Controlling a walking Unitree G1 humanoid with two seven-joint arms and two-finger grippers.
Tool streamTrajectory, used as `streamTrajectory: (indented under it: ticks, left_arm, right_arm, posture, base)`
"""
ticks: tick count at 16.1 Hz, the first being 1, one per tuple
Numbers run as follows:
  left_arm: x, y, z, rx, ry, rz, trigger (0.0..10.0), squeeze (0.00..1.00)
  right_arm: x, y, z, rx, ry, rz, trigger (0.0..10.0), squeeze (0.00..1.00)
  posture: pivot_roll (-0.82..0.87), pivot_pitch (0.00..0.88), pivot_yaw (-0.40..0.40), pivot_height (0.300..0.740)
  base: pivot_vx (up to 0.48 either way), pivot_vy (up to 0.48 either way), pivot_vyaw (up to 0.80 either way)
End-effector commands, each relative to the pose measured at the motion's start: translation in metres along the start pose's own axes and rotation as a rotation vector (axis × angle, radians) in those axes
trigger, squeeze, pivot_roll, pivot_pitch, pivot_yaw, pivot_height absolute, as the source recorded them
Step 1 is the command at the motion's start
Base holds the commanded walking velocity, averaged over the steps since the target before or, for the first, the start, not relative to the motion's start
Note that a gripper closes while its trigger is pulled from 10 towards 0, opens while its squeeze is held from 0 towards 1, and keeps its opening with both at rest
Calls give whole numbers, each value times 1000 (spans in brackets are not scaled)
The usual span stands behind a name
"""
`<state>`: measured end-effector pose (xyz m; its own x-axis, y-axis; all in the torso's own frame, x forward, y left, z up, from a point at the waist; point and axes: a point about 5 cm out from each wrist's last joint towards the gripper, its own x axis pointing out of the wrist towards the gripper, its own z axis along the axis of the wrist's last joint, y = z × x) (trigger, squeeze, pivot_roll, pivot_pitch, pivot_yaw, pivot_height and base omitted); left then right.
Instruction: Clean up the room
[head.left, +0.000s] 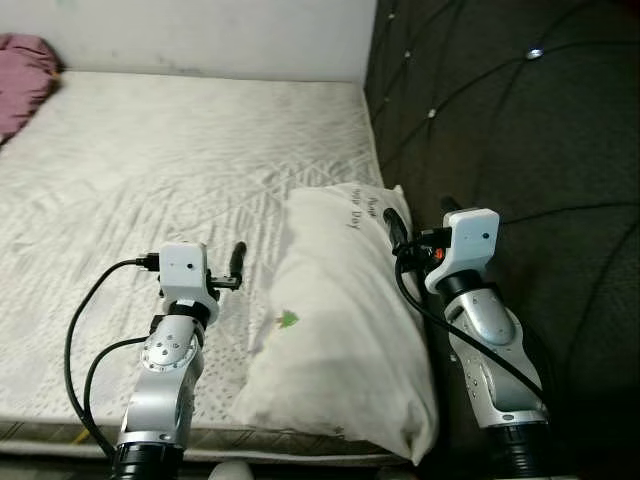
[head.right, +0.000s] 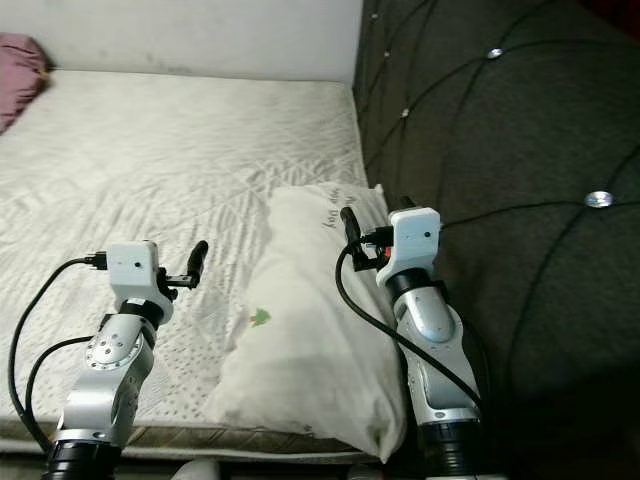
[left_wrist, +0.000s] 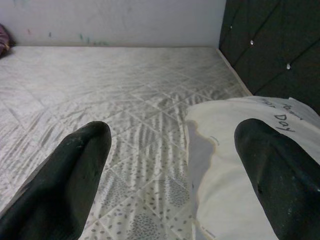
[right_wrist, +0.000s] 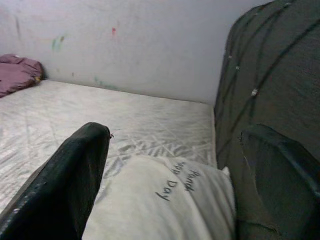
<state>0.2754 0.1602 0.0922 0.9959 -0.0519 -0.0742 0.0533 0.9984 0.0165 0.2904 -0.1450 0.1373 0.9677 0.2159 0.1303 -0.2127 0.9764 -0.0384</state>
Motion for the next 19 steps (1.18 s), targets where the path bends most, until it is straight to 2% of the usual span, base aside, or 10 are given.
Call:
streamTrajectory:
  ticks: [1, 8, 15, 19]
  left_arm:
    - [0, 4, 5, 16, -23, 9, 10000, 0]
    - [0, 3, 5, 35, -25, -7, 10000, 0]
    - [0, 3, 5, 35, -23, -7, 10000, 0]
    - [0, 3, 6, 37, -22, -11, 10000, 0]
  right_arm:
    - [5, 5, 7, -4, -29, 29, 10000, 0]
    - [7, 9, 3, 1, -20, 48, 10000, 0]
    - [0, 2, -6, -19, 11, 23, 10000, 0]
    - [0, 4, -7, -9, 16, 20, 10000, 0]
  posture:
    - [12, 0, -12, 740]
    - [17, 0, -6, 740]
    - [16, 0, 0, 740]
    - [17, 0, 4, 740]
  base:
    - [0, 480, 0]
    - [0, 480, 0]
    - [0, 480, 0]
    - [0, 480, -175]
